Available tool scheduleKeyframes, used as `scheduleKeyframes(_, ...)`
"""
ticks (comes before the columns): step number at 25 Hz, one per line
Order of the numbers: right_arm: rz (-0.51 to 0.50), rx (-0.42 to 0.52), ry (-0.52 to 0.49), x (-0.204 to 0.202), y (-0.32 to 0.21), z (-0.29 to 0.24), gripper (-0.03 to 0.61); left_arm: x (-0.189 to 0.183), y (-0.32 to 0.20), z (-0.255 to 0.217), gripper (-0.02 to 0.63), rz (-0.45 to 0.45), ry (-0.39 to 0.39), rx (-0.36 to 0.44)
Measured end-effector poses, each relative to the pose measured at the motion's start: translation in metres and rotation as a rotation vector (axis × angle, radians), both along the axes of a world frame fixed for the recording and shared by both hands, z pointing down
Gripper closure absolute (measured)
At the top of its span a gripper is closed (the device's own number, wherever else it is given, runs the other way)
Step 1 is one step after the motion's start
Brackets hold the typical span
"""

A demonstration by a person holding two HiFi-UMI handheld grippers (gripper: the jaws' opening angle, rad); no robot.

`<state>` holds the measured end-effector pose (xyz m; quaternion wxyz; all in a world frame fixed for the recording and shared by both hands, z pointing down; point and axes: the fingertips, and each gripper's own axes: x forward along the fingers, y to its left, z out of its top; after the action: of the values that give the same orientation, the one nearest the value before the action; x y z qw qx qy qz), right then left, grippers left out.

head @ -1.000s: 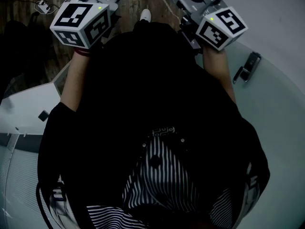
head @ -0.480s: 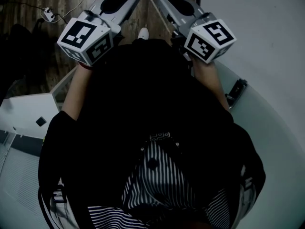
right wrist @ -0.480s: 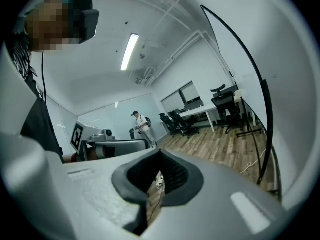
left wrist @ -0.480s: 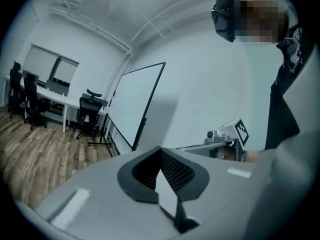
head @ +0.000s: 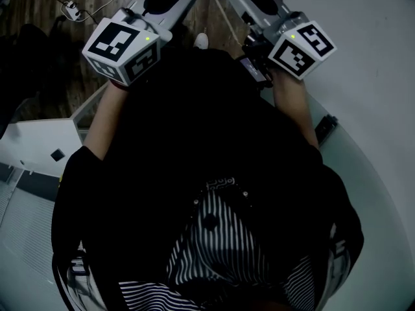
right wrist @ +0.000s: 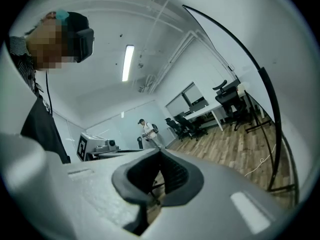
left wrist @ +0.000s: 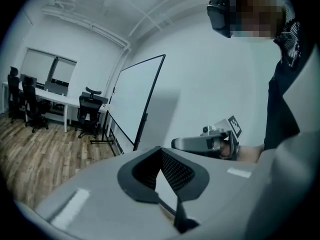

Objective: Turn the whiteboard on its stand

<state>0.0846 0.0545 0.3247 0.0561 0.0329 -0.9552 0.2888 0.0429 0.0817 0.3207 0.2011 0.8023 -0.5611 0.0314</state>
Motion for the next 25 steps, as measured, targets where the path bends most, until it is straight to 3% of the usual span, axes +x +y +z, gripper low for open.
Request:
scheduleKeyframes(3, 0.037, -0.003, 0.006, -0.018, -0.037, 0.012, 0.578, -0.029, -0.038, 0.024, 0.61, -0.033, 0.014, -0.032)
scheduleKeyframes(5, 0.056, 0.001, 0.017, -0.025, -0.046, 0.009, 0.578, -0.04, -0.054, 0.016, 0.609, -0.03, 0.029, -0.012)
scheduleKeyframes(10, 0.147, 0.065, 0.032, -0.001, -0.025, -0.025, 0.578, -0.013, -0.042, -0.023, 0.609, 0.071, 0.039, 0.07)
scheduleKeyframes(20, 0.219, 0.091, 0.041, 0.007, -0.034, -0.009, 0.578, -0.006, -0.054, -0.015, 0.61, 0.147, 0.039, 0.101)
scheduleKeyframes(22, 0.218, 0.091, 0.057, -0.022, -0.06, -0.007, 0.578, -0.034, -0.08, -0.016, 0.609, 0.146, 0.047, 0.111)
scheduleKeyframes(25, 0.222, 0.087, 0.089, -0.097, -0.111, -0.017, 0.578, -0.104, -0.13, -0.027, 0.609, 0.156, 0.073, 0.108)
